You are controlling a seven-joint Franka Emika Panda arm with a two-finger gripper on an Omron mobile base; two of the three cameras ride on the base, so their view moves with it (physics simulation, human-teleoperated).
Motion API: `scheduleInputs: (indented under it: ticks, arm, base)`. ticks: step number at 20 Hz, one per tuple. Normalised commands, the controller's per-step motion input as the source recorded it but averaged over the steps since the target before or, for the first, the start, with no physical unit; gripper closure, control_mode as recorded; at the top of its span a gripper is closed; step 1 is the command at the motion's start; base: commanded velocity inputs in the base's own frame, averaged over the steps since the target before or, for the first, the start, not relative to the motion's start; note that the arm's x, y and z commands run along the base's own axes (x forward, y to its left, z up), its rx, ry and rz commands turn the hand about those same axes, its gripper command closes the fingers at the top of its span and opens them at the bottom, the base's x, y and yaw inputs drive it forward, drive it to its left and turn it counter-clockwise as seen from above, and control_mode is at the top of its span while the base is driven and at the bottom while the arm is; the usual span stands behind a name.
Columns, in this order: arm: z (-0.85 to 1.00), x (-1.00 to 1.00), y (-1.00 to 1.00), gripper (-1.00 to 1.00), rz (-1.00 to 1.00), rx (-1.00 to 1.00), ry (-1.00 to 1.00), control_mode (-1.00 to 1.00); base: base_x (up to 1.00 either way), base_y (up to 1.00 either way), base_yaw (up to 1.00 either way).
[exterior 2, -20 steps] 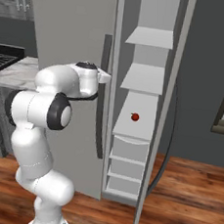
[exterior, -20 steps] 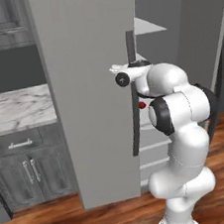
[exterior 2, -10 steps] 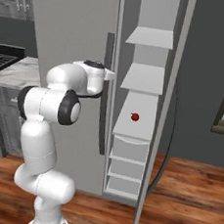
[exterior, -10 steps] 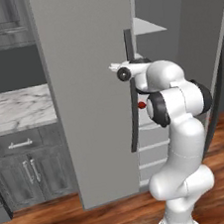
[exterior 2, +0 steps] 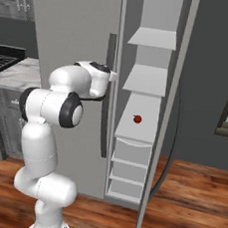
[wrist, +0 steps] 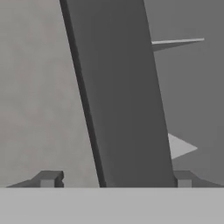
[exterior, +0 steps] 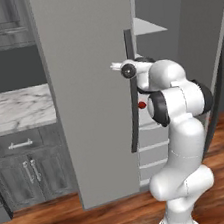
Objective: Pick up the frozen steak from the freezer, place it on any shelf in the fridge, and close the fridge and freezer doors when done.
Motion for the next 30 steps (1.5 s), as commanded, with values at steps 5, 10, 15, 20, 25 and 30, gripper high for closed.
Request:
scheduleInputs:
  ticks: [5,10,15,20,25,30]
  arm:
    - [0.53,0.0,0.0,-1.0,0.09,0.0,0.0,-1.0]
    - [0.84,-0.01,0.0,-1.0,0.04,0.0,-0.01,-1.0]
    - [0.86,-0.56,0.02,-1.0,0.03,0.0,0.0,-1.0]
    - [0.75,-0.91,0.14,-1.0,0.03,0.0,0.0,-1.0]
    - [0.67,-1.0,0.14,-1.0,0.04,0.0,0.0,-1.0]
    - [0.63,-1.0,0.05,-1.0,0.04,0.0,0.07,-1.0]
  base:
    - [0.0,0.0,0.0]
    - [0.0,0.0,0.0]
    - [0.0,0.0,0.0]
    - [0.0,0.0,0.0]
    - [0.0,0.0,0.0]
    - [0.0,0.0,0.0]
